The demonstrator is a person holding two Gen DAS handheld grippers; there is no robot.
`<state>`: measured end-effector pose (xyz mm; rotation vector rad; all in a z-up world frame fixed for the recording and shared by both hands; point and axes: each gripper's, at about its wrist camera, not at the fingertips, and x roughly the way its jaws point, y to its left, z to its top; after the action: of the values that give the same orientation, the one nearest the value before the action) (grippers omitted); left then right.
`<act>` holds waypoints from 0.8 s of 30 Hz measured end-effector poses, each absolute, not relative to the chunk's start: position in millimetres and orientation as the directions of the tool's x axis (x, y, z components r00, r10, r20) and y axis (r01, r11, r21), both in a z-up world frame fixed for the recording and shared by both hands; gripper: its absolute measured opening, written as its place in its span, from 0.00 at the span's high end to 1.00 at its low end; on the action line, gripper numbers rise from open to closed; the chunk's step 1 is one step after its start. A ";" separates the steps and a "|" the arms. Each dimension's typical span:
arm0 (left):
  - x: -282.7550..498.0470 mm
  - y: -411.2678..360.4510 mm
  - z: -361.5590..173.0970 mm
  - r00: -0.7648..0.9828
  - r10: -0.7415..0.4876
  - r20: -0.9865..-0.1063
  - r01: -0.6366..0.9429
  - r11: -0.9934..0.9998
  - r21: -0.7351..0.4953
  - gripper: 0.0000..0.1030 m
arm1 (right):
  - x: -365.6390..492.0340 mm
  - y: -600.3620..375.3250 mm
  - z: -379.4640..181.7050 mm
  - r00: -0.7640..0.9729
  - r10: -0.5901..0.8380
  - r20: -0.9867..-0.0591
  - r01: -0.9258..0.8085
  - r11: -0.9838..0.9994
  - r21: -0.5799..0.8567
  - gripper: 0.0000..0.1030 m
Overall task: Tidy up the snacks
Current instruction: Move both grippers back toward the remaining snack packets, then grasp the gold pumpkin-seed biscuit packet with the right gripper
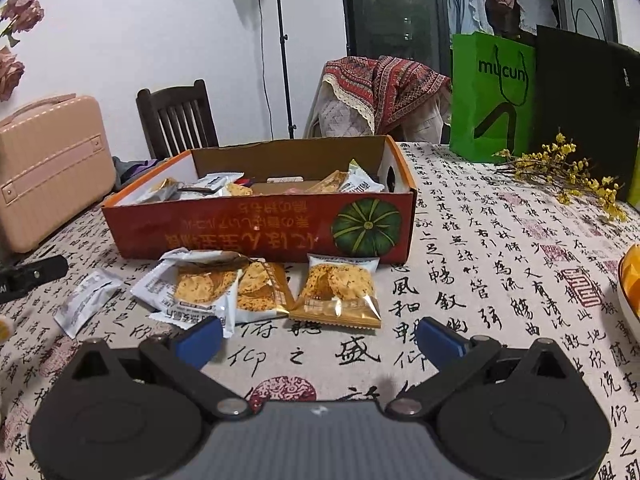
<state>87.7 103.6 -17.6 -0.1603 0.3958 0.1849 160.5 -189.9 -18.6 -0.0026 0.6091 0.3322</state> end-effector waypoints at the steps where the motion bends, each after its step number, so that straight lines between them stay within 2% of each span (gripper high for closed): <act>1: 87.7 104.3 -17.6 0.907 0.147 -0.396 -0.210 0.970 -0.122 0.00 | 162.2 -188.6 -17.8 0.769 0.301 -0.563 -0.306 0.948 0.089 0.00; 7: 87.8 106.1 -18.1 0.905 0.147 -0.399 -0.215 0.967 -0.133 0.00 | 182.0 -184.1 -15.2 0.778 0.246 -0.578 -0.270 0.962 0.046 0.00; 10: 88.2 107.4 -18.0 0.904 0.149 -0.401 -0.220 0.966 -0.138 0.00 | 200.6 -183.4 -15.4 0.765 0.222 -0.605 -0.249 0.968 0.040 0.07; 17: 89.1 109.3 -18.6 0.902 0.149 -0.405 -0.226 0.963 -0.149 0.00 | 240.0 -175.9 -29.7 0.726 0.175 -0.665 -0.207 0.978 0.032 0.08; 22: 90.6 109.4 -19.3 0.899 0.149 -0.413 -0.229 0.962 -0.150 0.00 | 250.6 -178.5 -41.3 0.720 0.186 -0.669 -0.193 0.979 0.063 0.18; 23: 91.1 109.6 -19.6 0.897 0.150 -0.416 -0.230 0.961 -0.150 0.00 | 250.2 -179.1 -41.3 0.719 0.204 -0.665 -0.205 0.976 0.077 0.25; 24: 91.4 109.9 -19.9 0.896 0.151 -0.418 -0.233 0.961 -0.151 0.00 | 249.0 -179.3 -40.7 0.720 0.221 -0.658 -0.218 0.972 0.088 0.37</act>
<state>91.4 109.9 -19.8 -0.2003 0.4162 0.2001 249.0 -179.3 -40.7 0.0042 0.7275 0.2425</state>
